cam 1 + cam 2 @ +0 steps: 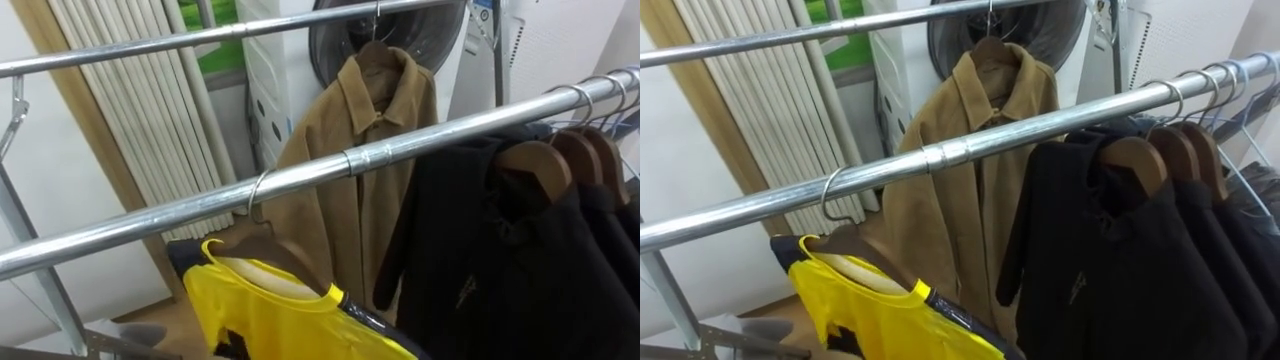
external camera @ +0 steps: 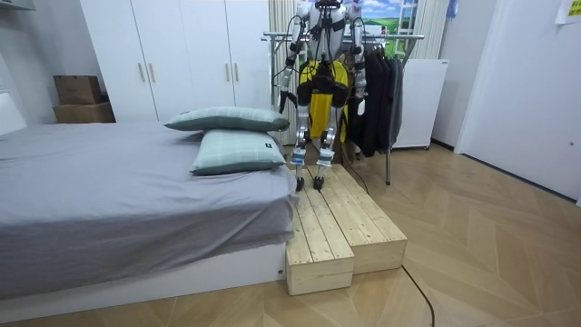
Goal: Hang clothes
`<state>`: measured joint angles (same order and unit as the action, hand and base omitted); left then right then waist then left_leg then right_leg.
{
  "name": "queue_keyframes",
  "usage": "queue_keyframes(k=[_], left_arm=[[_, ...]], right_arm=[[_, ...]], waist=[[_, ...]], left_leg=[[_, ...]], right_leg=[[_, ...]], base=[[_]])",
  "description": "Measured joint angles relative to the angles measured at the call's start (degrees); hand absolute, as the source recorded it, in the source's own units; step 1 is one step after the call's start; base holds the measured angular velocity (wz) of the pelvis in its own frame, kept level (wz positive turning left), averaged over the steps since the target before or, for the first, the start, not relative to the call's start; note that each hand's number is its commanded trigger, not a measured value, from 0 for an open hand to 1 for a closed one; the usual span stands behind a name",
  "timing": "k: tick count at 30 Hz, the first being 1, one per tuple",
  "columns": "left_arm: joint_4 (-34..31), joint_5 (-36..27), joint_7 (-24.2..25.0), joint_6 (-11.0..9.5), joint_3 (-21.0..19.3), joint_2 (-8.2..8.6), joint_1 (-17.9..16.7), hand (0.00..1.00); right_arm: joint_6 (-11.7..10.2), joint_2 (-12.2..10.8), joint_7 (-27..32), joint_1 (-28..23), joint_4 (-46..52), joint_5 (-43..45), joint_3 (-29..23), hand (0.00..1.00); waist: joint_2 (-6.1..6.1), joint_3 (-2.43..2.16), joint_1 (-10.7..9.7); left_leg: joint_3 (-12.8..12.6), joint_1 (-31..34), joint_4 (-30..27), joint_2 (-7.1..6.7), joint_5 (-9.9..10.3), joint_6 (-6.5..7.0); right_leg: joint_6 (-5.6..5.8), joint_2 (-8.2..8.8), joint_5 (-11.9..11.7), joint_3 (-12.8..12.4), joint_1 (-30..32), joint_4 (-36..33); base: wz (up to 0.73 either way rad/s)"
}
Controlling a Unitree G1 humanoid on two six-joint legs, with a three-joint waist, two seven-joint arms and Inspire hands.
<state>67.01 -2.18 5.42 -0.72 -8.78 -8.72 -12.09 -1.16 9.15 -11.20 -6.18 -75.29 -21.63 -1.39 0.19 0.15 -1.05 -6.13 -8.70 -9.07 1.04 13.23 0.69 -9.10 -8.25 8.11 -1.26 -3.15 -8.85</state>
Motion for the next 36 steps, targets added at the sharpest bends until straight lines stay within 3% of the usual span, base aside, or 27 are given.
queue_keyframes(k=[7, 12, 16, 18, 20, 21, 22, 23, 24, 26, 27, 28, 29, 30, 31, 32, 34, 35, 36], left_arm=[[0.4, 0.4, 0.0, -0.1, 0.0, -0.16, 0.1, 0.0], [-0.3, 0.6, 0.0, -0.1, 0.1, -0.2, 0.3, 0.0], [-0.4, 0.6, -0.3, -0.9, 0.4, -0.18, 1.6, 0.0], [-0.4, 0.5, -0.4, -1.8, 1.1, -0.15, 2.6, 0.0], [-0.5, 0.4, -0.4, -3.1, 1.6, 0.33, 4.7, 0.0], [-0.5, 0.5, -0.3, -3.5, 2.3, 0.5, 5.2, 0.0], [-0.6, 0.6, -0.1, -3.8, 2.6, 1.1, 6.2, 0.0], [-0.7, 0.5, 0.2, -3.9, 2.9, 1.62, 7.3, 0.0], [-0.9, 0.5, 0.4, -3.9, 3.2, 1.7, 7.6, 0.0], [-2.3, 0.6, 1.9, -4.1, 3.3, 2.13, 7.9, 0.0], [-2.3, 0.6, 2.3, -4.1, 3.4, 2.32, 8.2, 0.0], [-2.4, 0.6, 3.3, -4.2, 3.5, 2.37, 9.1, 0.0], [-2.5, 0.5, 4.1, -4.6, 3.6, 2.42, 9.9, 0.0], [-2.6, 0.5, 4.5, -4.9, 3.7, 2.44, 10.0, 0.0], [-2.8, 0.4, 5.3, -5.5, 4.1, 2.43, 10.0, 0.0], [-2.9, -0.4, 5.5, -6.0, 4.5, 2.32, 10.0, 0.0], [-3.6, -2.4, 5.5, -6.0, 4.5, 2.28, 10.0, 0.0], [-4.1, -4.1, 5.5, -6.0, 4.4, 2.05, 10.0, 0.0], [-4.1, -4.6, 5.4, -5.9, 4.2, 1.91, 9.9, 0.0]], right_arm=[[0.1, 0.0, -0.3, 0.6, 0.0, 0.0, 0.2, 0.0], [1.4, 0.4, -0.2, 0.7, 1.0, 0.0, 1.9, 0.0], [1.8, 0.6, -0.2, 2.6, 3.5, 5.9, 4.6, 0.0], [1.8, 0.5, -0.2, 4.2, 3.6, 8.1, 6.6, 0.0], [2.0, 0.2, -0.2, 7.0, 3.6, 11.2, 9.3, 0.0], [2.0, 0.2, -0.3, 7.8, 3.6, 11.9, 9.7, 0.0], [2.0, 0.1, -0.3, 9.2, 3.5, 13.6, 10.2, 0.0], [2.0, 0.2, -0.3, 10.5, 3.3, 14.6, 10.2, 0.0], [2.0, 0.1, -0.3, 10.8, 3.1, 15.1, 10.3, 0.0], [2.6, 0.5, -0.2, 12.4, 3.5, 15.5, 10.1, 0.0], [2.6, 0.8, -0.2, 12.2, 3.5, 15.4, 10.1, 0.0], [3.4, 1.0, 0.0, 11.3, 3.7, 15.3, 9.5, 0.0], [4.6, 1.0, -0.2, 10.4, 3.9, 15.5, 7.9, 0.0], [5.1, 1.0, -0.3, 9.8, 4.0, 15.7, 6.6, 0.0], [5.6, 1.0, -0.2, 8.9, 4.1, 15.5, 4.3, 0.0], [5.9, 1.3, -0.2, 8.7, 4.0, 15.1, 3.8, 0.0], [6.0, 1.6, -0.3, 9.1, 4.1, 14.0, 3.6, 0.0], [5.9, 1.4, -0.3, 9.2, 3.9, 13.1, 2.8, 0.0], [5.9, 1.3, -0.3, 9.2, 3.8, 12.9, 2.4, 0.0]], waist=[[-0.16, 0.23, 0.2], [-0.33, 0.17, 1.7], [-0.15, 0.23, 2.0], [0.38, -0.04, 2.9], [0.75, -0.03, 3.1], [0.94, -0.04, 3.1], [1.25, -0.06, 3.1], [1.43, -0.02, 3.1], [1.44, -0.01, 3.1], [0.57, 0.24, 3.0], [0.93, 0.06, 2.8], [1.06, -0.18, 2.8], [0.64, -0.38, 2.8], [0.53, -0.6, 2.8], [0.73, -0.92, 2.9], [1.19, -1.19, 2.9], [2.53, -1.87, 2.9], [1.97, -1.65, 3.1], [1.38, -1.51, 3.7]], left_leg=[[0.2, -0.5, -0.1, 0.18, 0.1, -0.14], [0.2, 0.5, -0.6, 0.28, 0.1, -0.26], [1.4, 4.0, -2.5, 0.34, 0.4, -0.67], [1.6, 6.1, -3.4, 0.46, 0.6, -1.01], [1.4, 9.6, -4.8, 0.6, 0.6, -1.26], [1.4, 10.4, -4.8, 0.64, 0.4, -1.64], [0.5, 11.8, -4.9, 0.63, -0.2, -2.53], [-2.7, 13.2, -5.7, 1.07, -0.7, -3.27], [-4.9, 13.8, -6.8, 1.63, -0.7, -3.4], [-13.2, 15.9, -16.0, 4.17, 0.2, -2.91], [-14.7, 16.1, -18.6, 5.04, 0.7, -2.82], [-17.1, 15.7, -22.5, 6.54, 1.5, -1.82], [-19.3, 13.9, -23.7, 6.51, 2.3, -0.52], [-20.8, 12.6, -23.5, 6.18, 2.6, 0.04], [-23.9, 9.2, -21.4, 5.52, 3.2, 0.99], [-26.1, 5.7, -17.2, 4.29, 4.4, 1.13], [-28.7, 3.0, -10.0, 3.89, 7.3, 0.48], [-27.8, 2.8, -6.4, 4.22, 8.2, -0.93], [-27.3, 2.7, -5.8, 4.14, 7.9, -1.42]], right_leg=[[-0.25, -0.09, 0.1, 0.4, -0.7, 0.1], [-0.58, -0.14, 0.4, 0.4, 0.2, -0.1], [-0.86, 0.29, 0.4, 3.3, 2.3, -0.9], [-0.91, 0.46, 0.3, 5.3, 3.5, -1.3], [-0.91, 1.67, 0.3, 12.7, 5.9, -2.3], [-0.93, 1.99, 0.3, 14.7, 6.4, -2.5], [-0.93, 2.91, 0.3, 19.5, 7.2, -2.6], [-0.95, 3.96, 0.3, 25.0, 7.7, -2.4], [-0.98, 4.46, 0.3, 27.7, 7.9, -2.1], [-1.13, 6.89, 3.2, 36.7, 8.0, -1.5], [-0.99, 7.1, 3.5, 38.8, 7.9, -1.7], [-0.03, 7.94, 4.2, 43.8, 7.6, -2.1], [1.36, 9.11, 5.0, 48.0, 7.3, -2.5], [2.1, 9.81, 5.4, 50.4, 7.3, -3.3], [3.44, 10.89, 5.9, 54.0, 7.3, -5.3], [4.35, 11.28, 6.4, 57.5, 7.7, -6.9], [4.56, 11.16, 6.6, 60.4, 9.2, -9.3], [4.44, 11.57, 6.5, 59.6, 10.0, -11.1], [3.91, 12.03, 6.2, 59.3, 9.9, -11.6]], base=[[0.01], [0.02], [0.29], [0.54], [0.95], [1.1], [1.15], [1.19], [1.17], [1.24], [1.58], [1.83], [1.93], [1.92], [1.81], [1.73], [1.61], [1.44], [1.07]])
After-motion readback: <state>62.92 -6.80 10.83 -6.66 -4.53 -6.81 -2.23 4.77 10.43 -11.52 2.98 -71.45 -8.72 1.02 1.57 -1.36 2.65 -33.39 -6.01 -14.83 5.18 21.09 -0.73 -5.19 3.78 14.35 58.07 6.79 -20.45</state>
